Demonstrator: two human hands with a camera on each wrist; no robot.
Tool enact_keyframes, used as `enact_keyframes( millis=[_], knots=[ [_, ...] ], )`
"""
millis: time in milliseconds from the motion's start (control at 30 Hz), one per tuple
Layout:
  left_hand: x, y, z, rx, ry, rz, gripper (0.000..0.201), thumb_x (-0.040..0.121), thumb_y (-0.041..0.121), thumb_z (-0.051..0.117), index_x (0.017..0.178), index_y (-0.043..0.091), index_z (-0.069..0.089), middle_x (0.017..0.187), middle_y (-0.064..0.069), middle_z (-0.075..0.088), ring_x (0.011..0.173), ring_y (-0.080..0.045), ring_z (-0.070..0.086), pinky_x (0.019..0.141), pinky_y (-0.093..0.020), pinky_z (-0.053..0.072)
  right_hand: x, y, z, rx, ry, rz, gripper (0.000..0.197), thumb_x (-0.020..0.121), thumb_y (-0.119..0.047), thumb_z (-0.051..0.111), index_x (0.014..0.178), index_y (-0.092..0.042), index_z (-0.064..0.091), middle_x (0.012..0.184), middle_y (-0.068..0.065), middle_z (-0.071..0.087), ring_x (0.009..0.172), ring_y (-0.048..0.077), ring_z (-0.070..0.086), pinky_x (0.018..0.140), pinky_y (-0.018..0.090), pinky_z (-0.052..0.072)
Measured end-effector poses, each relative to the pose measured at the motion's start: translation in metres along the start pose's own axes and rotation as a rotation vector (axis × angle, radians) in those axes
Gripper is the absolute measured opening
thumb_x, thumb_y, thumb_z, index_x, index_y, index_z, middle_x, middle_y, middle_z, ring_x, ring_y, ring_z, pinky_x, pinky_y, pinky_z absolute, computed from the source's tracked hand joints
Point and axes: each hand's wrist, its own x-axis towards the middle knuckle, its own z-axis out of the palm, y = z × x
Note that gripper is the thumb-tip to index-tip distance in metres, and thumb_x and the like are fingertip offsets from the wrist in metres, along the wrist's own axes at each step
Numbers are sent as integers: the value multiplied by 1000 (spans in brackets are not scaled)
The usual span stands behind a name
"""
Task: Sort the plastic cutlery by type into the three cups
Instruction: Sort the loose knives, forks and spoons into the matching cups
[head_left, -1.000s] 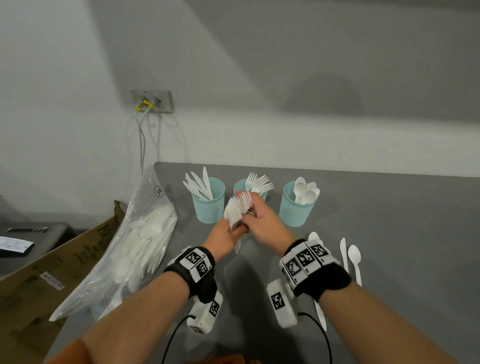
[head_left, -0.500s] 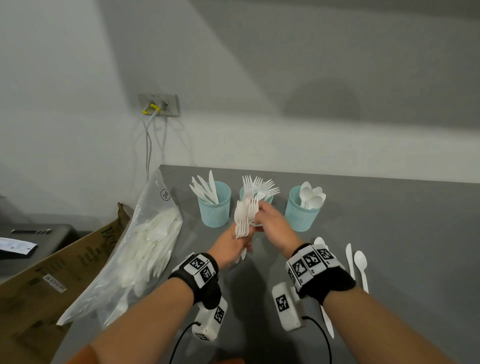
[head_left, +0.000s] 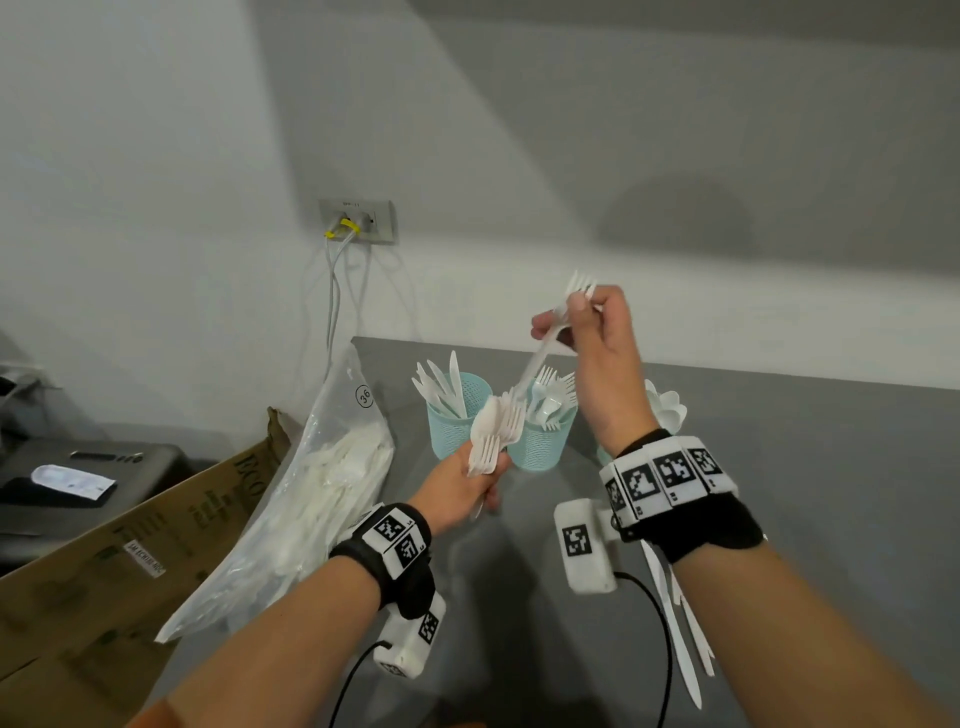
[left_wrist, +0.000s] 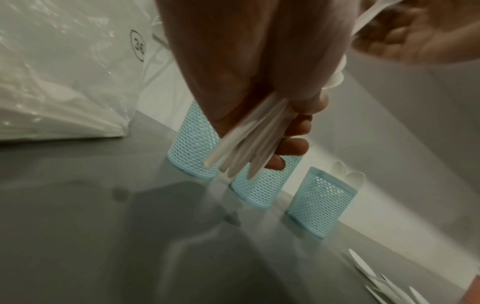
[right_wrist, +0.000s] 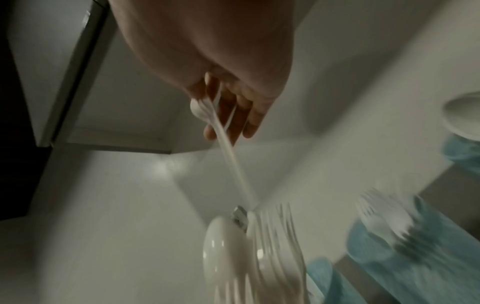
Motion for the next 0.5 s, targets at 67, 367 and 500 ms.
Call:
enact_keyframes(
  millis=[67, 367, 500],
  knots=[
    [0, 1, -5, 51, 38, -1, 26, 97, 32, 50, 100, 7, 52, 63, -2, 60, 54, -10, 58, 60, -17, 46, 3, -6, -3, 12, 28, -45, 13, 102, -30, 36, 95, -24, 45, 76, 1, 60, 77, 20, 64, 83, 33, 50],
    [8, 27, -8, -150, 38, 100, 12, 99, 25, 48, 89, 18, 49, 65, -5, 50, 55, -20, 54, 56, -28, 51, -21, 40, 2, -335, -271, 295, 27, 84, -39, 68, 87, -12, 66, 80, 1, 67, 72, 11, 58, 67, 25, 43],
    [14, 34, -4, -142, 67, 104, 23, 97, 34, 49, 96, 12, 53, 58, 3, 51, 48, -14, 53, 61, -36, 54, -14, 34, 0, -246, -225, 253, 15, 89, -30, 63, 98, -19, 62, 91, -4, 66, 84, 9, 61, 76, 25, 45]
  ],
)
